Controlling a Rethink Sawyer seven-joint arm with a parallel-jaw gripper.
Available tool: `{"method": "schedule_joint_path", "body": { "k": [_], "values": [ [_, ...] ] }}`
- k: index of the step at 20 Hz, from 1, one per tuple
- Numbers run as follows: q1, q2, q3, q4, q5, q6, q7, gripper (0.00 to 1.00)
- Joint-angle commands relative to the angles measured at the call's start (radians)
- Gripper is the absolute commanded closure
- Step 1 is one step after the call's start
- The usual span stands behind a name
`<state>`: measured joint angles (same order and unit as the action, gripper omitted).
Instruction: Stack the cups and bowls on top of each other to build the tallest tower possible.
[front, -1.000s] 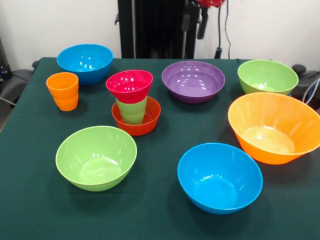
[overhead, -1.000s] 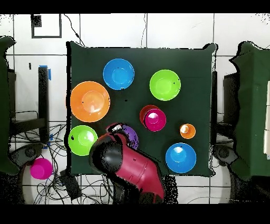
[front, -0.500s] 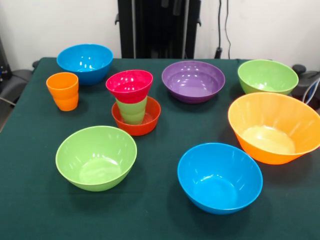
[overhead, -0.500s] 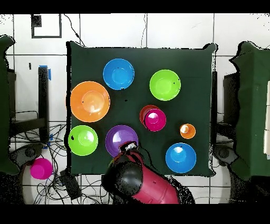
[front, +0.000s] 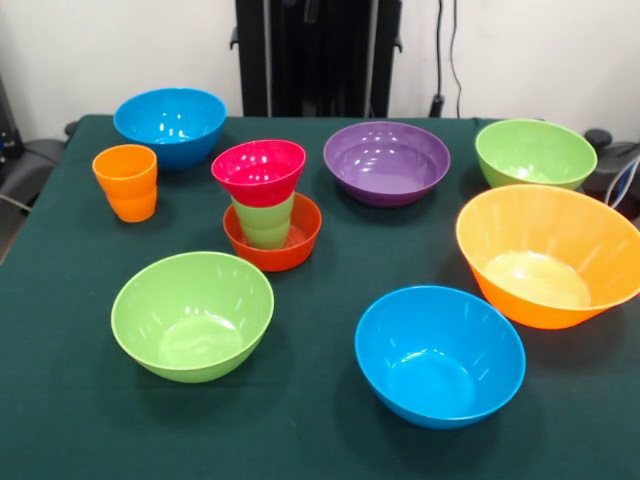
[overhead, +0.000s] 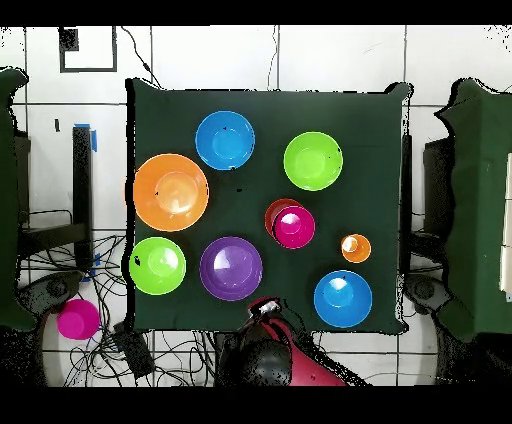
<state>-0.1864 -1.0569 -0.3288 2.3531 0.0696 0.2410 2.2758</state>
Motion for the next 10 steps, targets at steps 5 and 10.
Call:
{"method": "schedule_joint_path", "body": {
  "k": [5, 10],
  "values": [
    [-0.043, 0.352, 0.220, 0.107, -0.193, -0.493, 0.140, 0.00],
    [-0.003, 0.515, 0.179, 0.040, -0.212, -0.608, 0.159, 0.00]
  ]
}}
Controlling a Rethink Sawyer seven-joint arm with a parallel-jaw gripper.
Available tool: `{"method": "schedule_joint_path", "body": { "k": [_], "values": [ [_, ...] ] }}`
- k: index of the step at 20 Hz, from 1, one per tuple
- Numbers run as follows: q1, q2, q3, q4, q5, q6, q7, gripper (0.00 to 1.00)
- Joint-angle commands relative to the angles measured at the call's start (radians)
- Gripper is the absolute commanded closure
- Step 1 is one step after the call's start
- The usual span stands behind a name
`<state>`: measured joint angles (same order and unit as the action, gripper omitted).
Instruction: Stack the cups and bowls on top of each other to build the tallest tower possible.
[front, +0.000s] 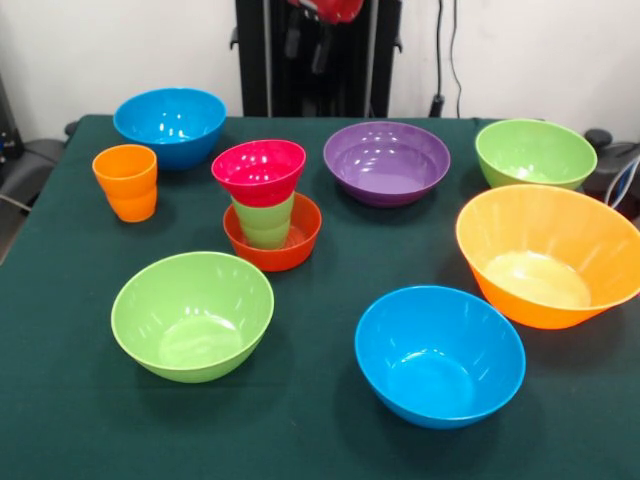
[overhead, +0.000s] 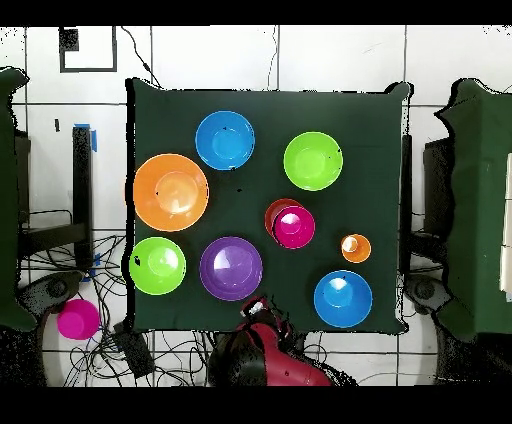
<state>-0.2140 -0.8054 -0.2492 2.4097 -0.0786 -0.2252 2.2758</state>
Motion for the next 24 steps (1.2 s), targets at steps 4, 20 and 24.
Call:
{"method": "schedule_joint_path", "body": {
  "k": [4, 20, 24],
  "values": [
    [0.000, 0.374, 0.100, -0.037, -0.101, -0.233, 0.153, 0.00],
    [-0.116, 0.410, -0.011, 0.017, -0.306, -0.200, 0.056, 0.00],
    [-0.189, 0.379, -0.065, -0.013, -0.414, -0.157, -0.001, 0.00]
  ]
}}
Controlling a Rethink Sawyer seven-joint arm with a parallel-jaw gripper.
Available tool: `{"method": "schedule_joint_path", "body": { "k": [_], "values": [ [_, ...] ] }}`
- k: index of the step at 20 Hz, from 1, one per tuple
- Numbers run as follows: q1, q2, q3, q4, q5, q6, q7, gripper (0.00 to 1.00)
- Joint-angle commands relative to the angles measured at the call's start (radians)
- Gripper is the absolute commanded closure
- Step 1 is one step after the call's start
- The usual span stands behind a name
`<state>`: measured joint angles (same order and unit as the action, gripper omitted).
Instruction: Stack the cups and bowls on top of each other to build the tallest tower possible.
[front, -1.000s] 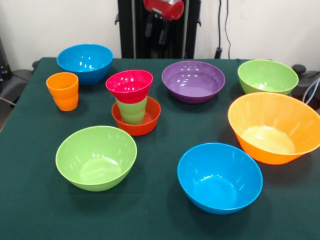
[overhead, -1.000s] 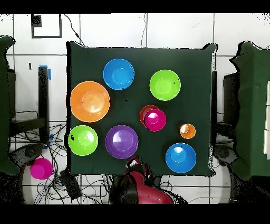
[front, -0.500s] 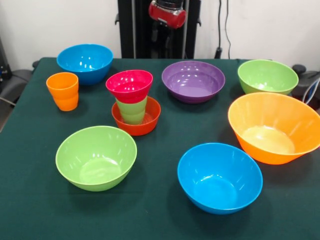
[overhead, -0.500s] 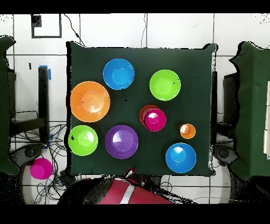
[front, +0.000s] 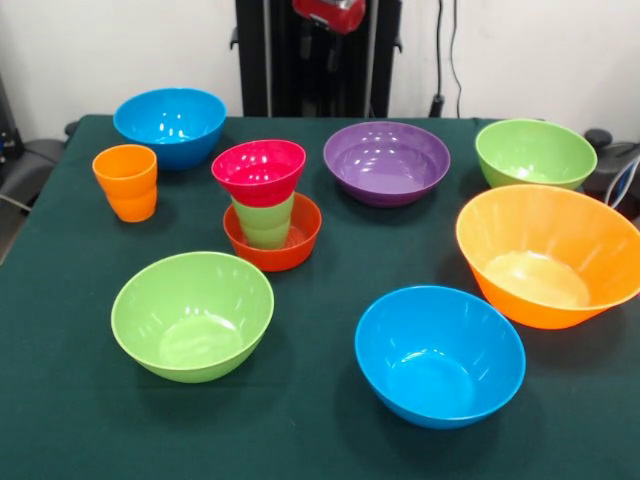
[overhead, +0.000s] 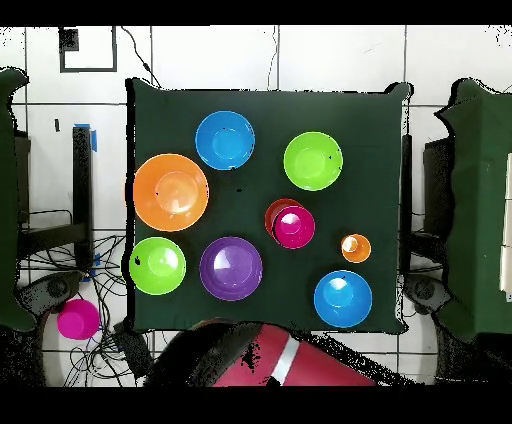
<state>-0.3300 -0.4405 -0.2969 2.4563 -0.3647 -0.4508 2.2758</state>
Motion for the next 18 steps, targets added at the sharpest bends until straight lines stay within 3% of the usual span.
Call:
{"method": "schedule_joint_path", "body": {
  "k": [1, 3, 7, 12, 18],
  "values": [
    [-0.092, -0.016, -0.022, -0.068, -0.154, 0.100, -0.019, 0.00],
    [-0.133, -0.123, 0.000, -0.080, -0.219, 0.193, -0.071, 0.00],
    [-0.235, -0.334, 0.215, -0.102, -0.349, 0.402, -0.213, 0.00],
    [-0.298, -0.449, 0.368, -0.086, -0.471, 0.470, -0.249, 0.00],
    [-0.302, -0.504, 0.426, -0.094, -0.576, 0.498, -0.198, 0.00]
  ]
}}
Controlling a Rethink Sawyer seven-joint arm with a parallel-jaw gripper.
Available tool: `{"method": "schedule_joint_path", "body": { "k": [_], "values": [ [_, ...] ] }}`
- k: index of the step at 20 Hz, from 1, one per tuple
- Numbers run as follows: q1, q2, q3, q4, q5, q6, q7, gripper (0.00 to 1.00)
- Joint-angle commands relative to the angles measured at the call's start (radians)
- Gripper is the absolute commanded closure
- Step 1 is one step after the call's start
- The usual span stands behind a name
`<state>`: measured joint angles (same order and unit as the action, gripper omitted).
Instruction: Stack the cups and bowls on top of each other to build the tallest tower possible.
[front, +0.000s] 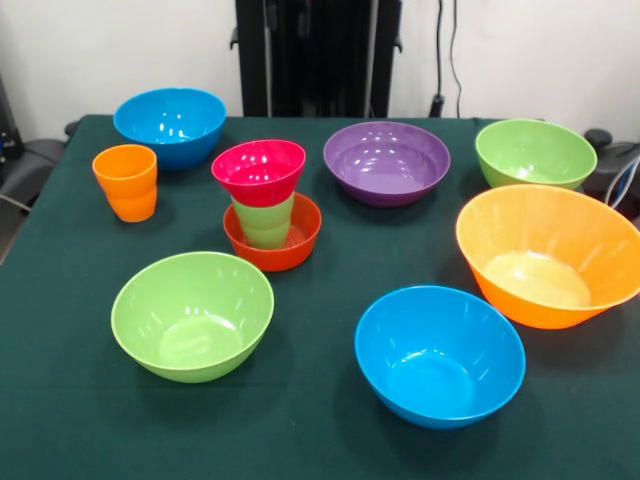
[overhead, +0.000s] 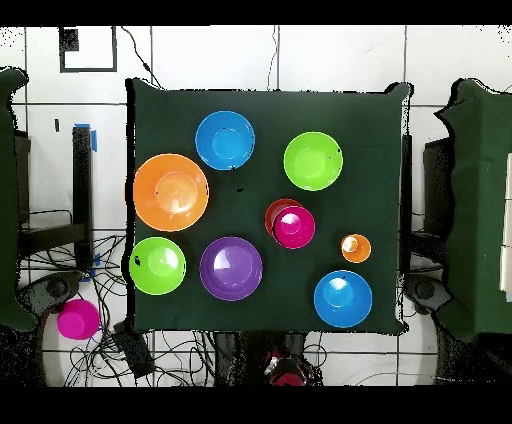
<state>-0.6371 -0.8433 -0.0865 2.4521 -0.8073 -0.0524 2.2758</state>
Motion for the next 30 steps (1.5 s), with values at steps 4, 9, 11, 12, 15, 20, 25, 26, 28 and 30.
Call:
{"method": "schedule_joint_path", "body": {
  "k": [4, 9, 11, 12, 15, 20, 25, 26, 28, 30],
  "values": [
    [-0.027, -0.141, 0.297, -0.074, -0.160, 0.145, -0.203, 0.00],
    [-0.002, -0.097, 0.285, -0.108, -0.255, 0.103, -0.142, 0.00],
    [-0.024, -0.102, 0.296, -0.107, -0.263, 0.126, -0.142, 0.00],
    [-0.032, -0.098, 0.282, -0.106, -0.281, 0.125, -0.134, 0.00],
    [-0.020, -0.057, 0.241, -0.145, -0.334, 0.098, -0.094, 0.00],
    [0.090, 0.117, 0.054, -0.281, -0.376, -0.053, 0.019, 0.00],
    [0.067, 0.134, 0.031, -0.341, -0.388, -0.042, 0.004, 0.00],
    [0.051, 0.132, 0.041, -0.350, -0.393, -0.029, -0.003, 0.00],
    [0.011, 0.124, 0.079, -0.362, -0.403, 0.001, -0.025, 0.00],
    [-0.070, 0.118, 0.165, -0.359, -0.405, 0.064, -0.068, 0.00]
  ]
}}
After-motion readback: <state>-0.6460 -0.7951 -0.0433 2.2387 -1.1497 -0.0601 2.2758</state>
